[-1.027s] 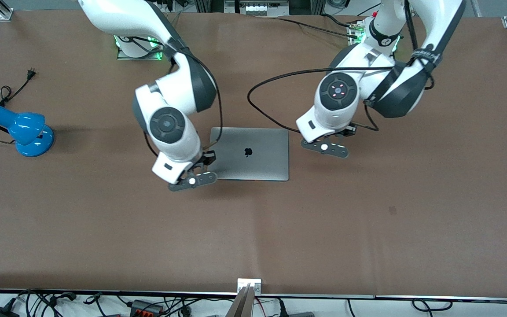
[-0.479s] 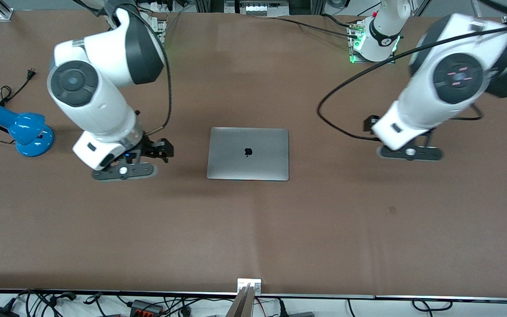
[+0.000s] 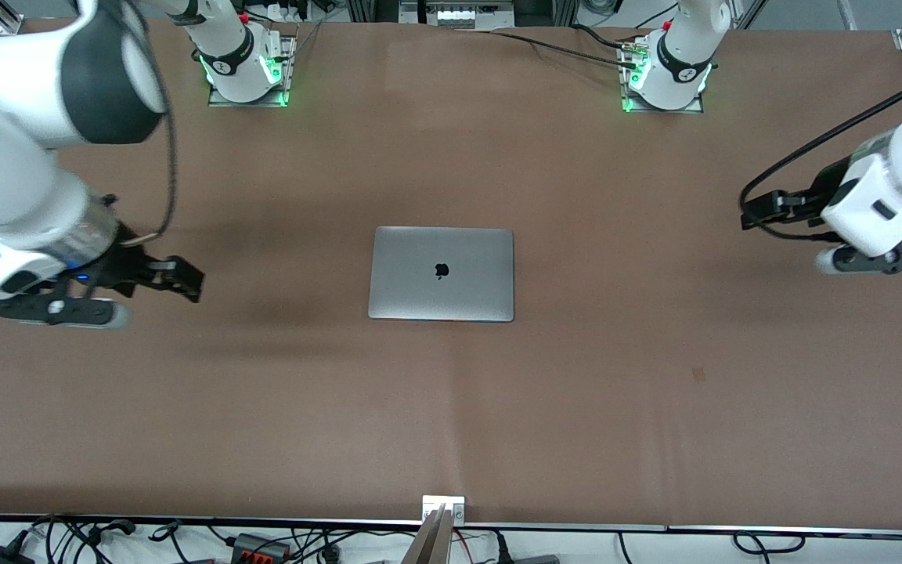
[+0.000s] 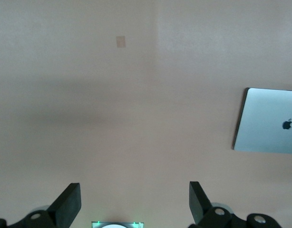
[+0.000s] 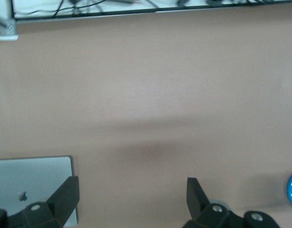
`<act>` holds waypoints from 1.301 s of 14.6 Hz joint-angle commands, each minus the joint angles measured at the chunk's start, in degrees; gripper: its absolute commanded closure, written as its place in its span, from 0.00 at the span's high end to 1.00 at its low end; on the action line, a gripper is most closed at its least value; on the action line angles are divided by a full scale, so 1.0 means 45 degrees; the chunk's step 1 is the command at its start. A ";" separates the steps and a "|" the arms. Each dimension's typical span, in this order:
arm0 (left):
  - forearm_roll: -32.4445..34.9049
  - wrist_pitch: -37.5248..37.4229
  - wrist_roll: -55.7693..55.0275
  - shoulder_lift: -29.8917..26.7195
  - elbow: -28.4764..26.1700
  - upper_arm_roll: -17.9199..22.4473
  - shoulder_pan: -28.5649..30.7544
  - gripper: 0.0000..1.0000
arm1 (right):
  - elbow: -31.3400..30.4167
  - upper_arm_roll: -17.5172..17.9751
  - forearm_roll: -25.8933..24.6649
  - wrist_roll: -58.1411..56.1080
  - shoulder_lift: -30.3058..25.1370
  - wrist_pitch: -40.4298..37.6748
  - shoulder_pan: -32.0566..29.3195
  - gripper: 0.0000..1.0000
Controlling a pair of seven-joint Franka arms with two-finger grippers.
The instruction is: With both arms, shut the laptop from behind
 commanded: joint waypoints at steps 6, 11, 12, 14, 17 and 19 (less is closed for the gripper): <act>-0.0455 0.2973 0.2308 -0.3432 -0.4659 0.3834 -0.2964 1.00 | -0.0802 0.2308 0.0216 -0.0967 -0.1324 -0.0079 -0.4151 1.00; -0.0103 0.2934 0.2269 -0.3139 -0.4230 0.3658 -0.2944 1.00 | -0.0862 0.3424 -0.0855 -0.2316 -0.1597 -0.0837 -0.5367 1.00; -0.0103 0.2915 0.2230 -0.3159 -0.4230 0.3658 -0.2925 1.00 | -0.0842 0.3424 -0.1110 -0.2455 -0.1656 -0.1362 -0.5348 1.00; -0.0123 0.2643 0.2230 -0.3198 -0.4094 0.3638 -0.2925 1.00 | -0.1307 0.3424 -0.1190 -0.2476 -0.2123 -0.2089 -0.5367 1.00; -0.0142 0.2603 0.2386 -0.3198 -0.3976 0.3619 -0.2963 1.00 | -0.3781 0.3366 -0.1190 -0.2709 -0.3584 -0.1002 -0.5406 1.00; -0.0142 0.2525 0.2250 -0.3218 -0.3957 0.3405 -0.2944 1.00 | -0.5969 0.3365 -0.1248 -0.3158 -0.5029 0.0578 -0.5348 1.00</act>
